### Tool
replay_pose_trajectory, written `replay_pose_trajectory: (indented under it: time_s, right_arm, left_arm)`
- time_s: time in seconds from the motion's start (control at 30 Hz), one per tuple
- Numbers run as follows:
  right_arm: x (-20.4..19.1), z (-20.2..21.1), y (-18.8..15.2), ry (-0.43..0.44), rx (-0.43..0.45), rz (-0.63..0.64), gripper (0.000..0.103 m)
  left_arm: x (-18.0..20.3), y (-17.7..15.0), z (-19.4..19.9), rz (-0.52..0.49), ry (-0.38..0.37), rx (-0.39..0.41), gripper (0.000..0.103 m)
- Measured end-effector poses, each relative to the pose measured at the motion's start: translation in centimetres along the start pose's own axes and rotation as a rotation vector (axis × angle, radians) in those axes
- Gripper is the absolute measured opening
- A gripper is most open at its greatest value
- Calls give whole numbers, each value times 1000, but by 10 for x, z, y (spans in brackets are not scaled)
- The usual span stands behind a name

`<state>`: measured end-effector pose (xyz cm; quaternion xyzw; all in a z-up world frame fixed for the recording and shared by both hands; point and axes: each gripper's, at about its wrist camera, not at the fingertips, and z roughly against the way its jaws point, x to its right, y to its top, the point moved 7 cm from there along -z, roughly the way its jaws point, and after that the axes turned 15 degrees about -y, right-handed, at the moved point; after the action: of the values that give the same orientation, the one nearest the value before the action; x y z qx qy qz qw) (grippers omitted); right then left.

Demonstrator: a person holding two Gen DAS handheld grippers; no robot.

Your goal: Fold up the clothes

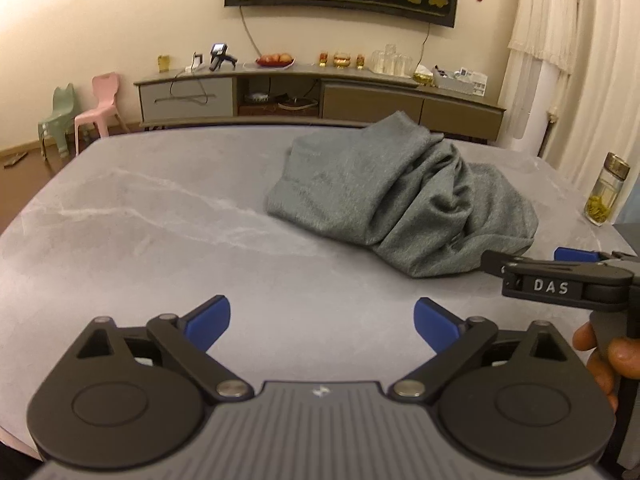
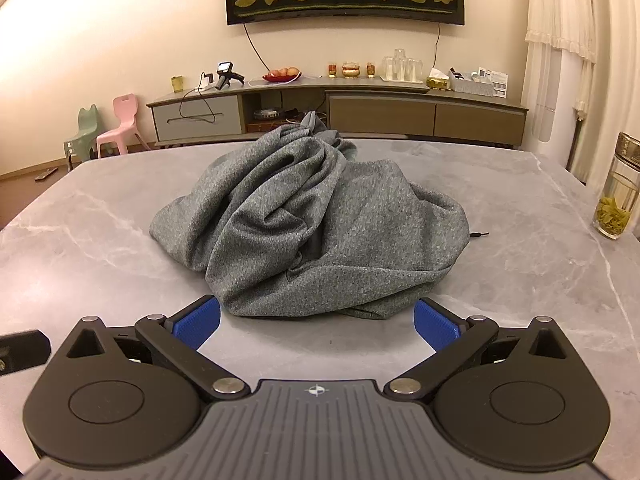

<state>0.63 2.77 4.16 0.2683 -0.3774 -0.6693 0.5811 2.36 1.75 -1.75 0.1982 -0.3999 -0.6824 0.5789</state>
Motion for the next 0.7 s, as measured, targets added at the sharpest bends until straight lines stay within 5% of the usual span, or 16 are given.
replay_pose_trajectory:
  time_s: [0.1, 0.17, 0.23, 0.43, 0.53, 0.6, 0.63, 0.67, 0.7]
  right_arm:
    - [2, 2, 2, 16, 5, -8, 98]
    - [2, 2, 2, 22, 1, -10, 83]
    - [1, 2, 1, 36, -7, -11, 52]
    - [-5, 1, 4, 52, -7, -11, 4]
    - [-8, -4, 5, 48, -12, -14, 2]
    - [-8, -9, 5, 39, -26, -24, 3]
    - [-8, -12, 5, 32, -36, -34, 6]
    - [-7, -14, 6, 29, -46, -43, 12]
    - [-6, -15, 6, 25, -52, -51, 38]
  left_arm:
    - [10, 9, 5, -40, -13, 18, 62]
    - [18, 17, 6, -79, -10, 25, 20]
    - [26, 25, 5, -115, -22, 31, 1]
    - [32, 44, -14, -158, -70, 43, 0]
    - [21, 51, -35, -141, -74, 17, 1]
    - [14, 55, -47, -140, -60, 1, 22]
    - [10, 57, -53, -142, -55, 2, 55]
    - [7, 60, -58, -147, -52, 11, 75]
    - [3, 62, -63, -152, -52, 15, 80]
